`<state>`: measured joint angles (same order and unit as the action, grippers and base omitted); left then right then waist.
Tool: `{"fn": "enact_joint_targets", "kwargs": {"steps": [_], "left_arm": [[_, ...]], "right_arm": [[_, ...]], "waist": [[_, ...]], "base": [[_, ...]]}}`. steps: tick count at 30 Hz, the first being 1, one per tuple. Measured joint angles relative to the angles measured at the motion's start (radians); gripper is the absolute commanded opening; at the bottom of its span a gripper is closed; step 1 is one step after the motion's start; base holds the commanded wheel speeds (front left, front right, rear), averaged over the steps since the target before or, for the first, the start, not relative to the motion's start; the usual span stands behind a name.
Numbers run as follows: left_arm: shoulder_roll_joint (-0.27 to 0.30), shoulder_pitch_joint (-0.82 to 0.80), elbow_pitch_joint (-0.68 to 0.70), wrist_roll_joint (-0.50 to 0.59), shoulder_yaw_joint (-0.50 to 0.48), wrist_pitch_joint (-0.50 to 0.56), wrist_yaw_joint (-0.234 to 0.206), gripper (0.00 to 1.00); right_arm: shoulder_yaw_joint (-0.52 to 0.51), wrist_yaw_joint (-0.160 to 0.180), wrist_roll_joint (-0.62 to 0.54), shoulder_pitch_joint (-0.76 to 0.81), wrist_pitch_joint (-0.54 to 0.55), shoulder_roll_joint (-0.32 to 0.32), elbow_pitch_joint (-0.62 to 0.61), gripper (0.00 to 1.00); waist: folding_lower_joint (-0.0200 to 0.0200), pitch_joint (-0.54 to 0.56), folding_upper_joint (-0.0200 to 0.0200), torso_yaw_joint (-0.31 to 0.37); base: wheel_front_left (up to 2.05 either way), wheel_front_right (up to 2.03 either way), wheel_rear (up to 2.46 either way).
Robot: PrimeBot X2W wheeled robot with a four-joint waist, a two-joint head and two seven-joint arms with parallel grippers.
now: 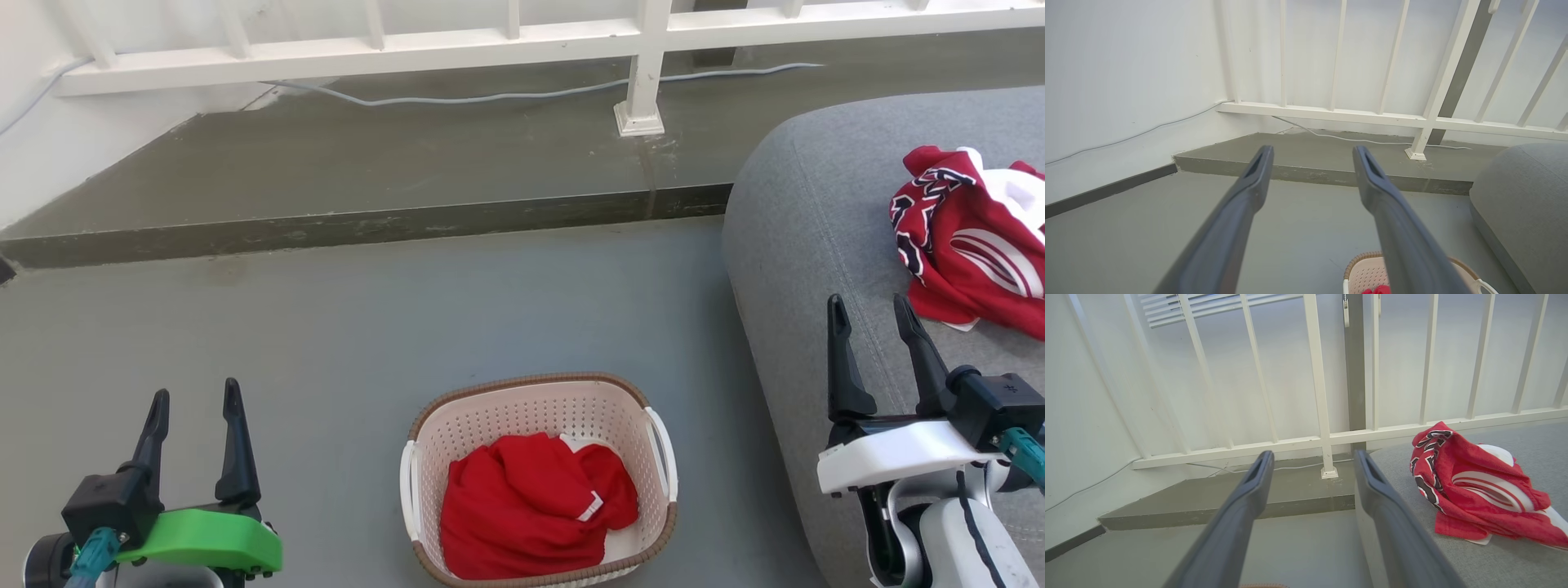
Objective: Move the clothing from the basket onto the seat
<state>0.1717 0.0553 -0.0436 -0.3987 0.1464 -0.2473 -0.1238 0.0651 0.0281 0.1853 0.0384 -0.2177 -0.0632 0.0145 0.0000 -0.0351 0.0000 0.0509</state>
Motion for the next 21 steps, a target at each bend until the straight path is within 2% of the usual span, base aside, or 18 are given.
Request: {"fn": "enact_joint_targets", "kwargs": {"steps": [21], "left_arm": [[-0.025,0.047,0.072,0.046,-0.001,0.037,0.000,1.00]], "right_arm": [[0.020,0.000,0.000,0.006,0.018,0.001,-0.002,1.00]], "waist": [[0.0000,0.004,0.0000,0.000]], "base": [[0.00,0.00,0.00]]}}
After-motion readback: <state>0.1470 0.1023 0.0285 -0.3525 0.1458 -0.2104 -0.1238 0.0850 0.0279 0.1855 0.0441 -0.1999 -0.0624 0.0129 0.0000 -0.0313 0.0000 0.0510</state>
